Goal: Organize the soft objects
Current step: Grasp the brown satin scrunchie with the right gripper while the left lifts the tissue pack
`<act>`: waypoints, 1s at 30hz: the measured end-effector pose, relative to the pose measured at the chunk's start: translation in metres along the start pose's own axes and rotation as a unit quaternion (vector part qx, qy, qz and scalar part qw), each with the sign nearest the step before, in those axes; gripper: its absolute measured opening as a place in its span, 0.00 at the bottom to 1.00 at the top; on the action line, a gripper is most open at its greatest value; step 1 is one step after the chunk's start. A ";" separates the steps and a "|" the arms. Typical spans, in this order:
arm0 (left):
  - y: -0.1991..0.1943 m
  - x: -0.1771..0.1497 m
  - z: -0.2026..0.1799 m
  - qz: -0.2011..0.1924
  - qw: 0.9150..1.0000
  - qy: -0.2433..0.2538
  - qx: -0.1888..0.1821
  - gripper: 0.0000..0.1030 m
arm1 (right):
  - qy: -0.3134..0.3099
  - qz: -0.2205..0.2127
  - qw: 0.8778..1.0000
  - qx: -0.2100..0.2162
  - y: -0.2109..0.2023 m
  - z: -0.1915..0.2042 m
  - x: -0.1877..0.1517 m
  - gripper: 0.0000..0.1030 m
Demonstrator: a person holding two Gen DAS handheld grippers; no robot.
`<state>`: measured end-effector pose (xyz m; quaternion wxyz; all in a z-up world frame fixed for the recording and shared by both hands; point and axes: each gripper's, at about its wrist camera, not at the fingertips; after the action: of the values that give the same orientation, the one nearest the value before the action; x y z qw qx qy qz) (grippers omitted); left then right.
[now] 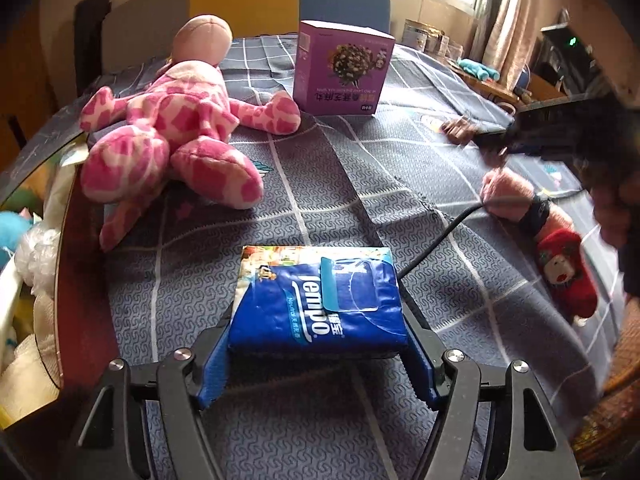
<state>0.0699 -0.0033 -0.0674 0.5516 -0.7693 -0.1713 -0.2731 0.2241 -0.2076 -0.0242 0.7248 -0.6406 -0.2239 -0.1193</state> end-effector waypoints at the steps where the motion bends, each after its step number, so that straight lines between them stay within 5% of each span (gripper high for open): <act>1: -0.005 0.001 0.002 -0.001 1.000 -0.009 -0.008 0.71 | -0.019 0.013 1.000 0.010 0.007 0.015 -0.007 0.19; 4: -0.022 0.001 0.004 -0.013 1.000 -0.017 -0.012 0.71 | -0.072 0.048 0.996 -0.028 0.036 0.048 -0.027 0.20; 7: -0.043 0.000 0.003 -0.026 0.999 -0.019 -0.007 0.71 | -0.113 0.012 0.991 -0.064 0.034 0.062 -0.035 0.20; 12: -0.070 -0.001 -0.001 -0.044 0.999 -0.014 0.020 0.71 | -0.100 -0.007 0.994 -0.039 0.038 0.054 -0.041 0.21; 30: -0.119 -0.012 0.001 -0.079 0.995 -0.037 0.057 0.71 | -0.152 -0.064 0.983 -0.075 0.027 0.069 -0.070 0.22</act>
<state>-0.0071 0.0377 0.0152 0.5644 -0.7304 -0.2672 -0.2768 0.1634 -0.1435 -0.0764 0.6229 -0.6883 -0.3624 -0.0831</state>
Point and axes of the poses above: each gripper's, at about its wrist camera, not at the fingertips, and y roughly the way its jaws point, z to its left, x to its top, and after that the axes turned 13 degrees about -x, right-handed
